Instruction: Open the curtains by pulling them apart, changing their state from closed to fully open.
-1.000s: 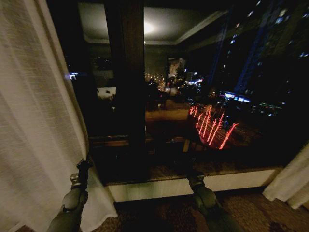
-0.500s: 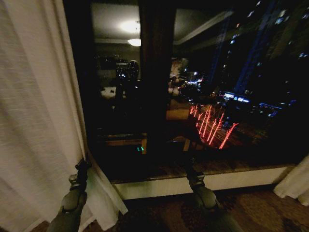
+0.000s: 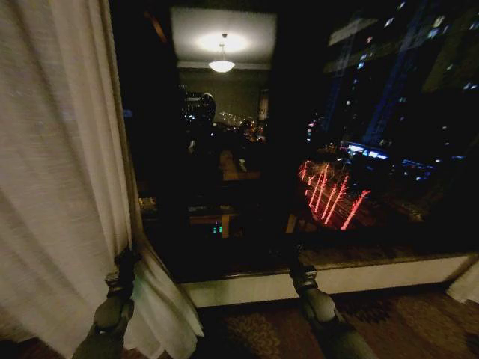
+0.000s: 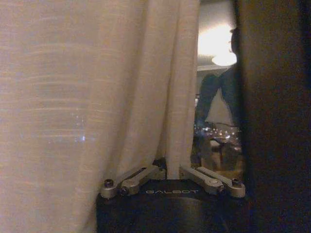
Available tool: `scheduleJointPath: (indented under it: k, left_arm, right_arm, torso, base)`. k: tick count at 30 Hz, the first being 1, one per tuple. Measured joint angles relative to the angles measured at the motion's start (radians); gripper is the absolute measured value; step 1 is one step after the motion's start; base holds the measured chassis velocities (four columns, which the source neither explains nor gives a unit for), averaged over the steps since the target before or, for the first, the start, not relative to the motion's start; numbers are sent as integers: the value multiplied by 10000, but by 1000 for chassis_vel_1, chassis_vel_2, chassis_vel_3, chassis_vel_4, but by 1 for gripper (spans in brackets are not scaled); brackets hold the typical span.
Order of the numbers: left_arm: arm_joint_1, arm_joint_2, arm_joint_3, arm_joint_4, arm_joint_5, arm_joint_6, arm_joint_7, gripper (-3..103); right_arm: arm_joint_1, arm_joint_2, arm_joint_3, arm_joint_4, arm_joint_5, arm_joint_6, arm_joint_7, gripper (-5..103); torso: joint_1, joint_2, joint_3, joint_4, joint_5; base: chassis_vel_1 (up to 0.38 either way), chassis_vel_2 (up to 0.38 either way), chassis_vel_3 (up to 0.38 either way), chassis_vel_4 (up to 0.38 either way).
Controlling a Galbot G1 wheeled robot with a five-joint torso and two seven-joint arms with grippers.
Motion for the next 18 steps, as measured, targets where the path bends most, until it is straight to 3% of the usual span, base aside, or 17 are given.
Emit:
scheduleJointPath:
  k: [18]
  left_arm:
    - [256,-12,-182,-121,15,-143,7,0]
  right_arm:
    - [0,0,0,0,0,0,0,100]
  torso:
    - [0,0,1,1,-1]
  base:
    - [384,321,-387,-323]
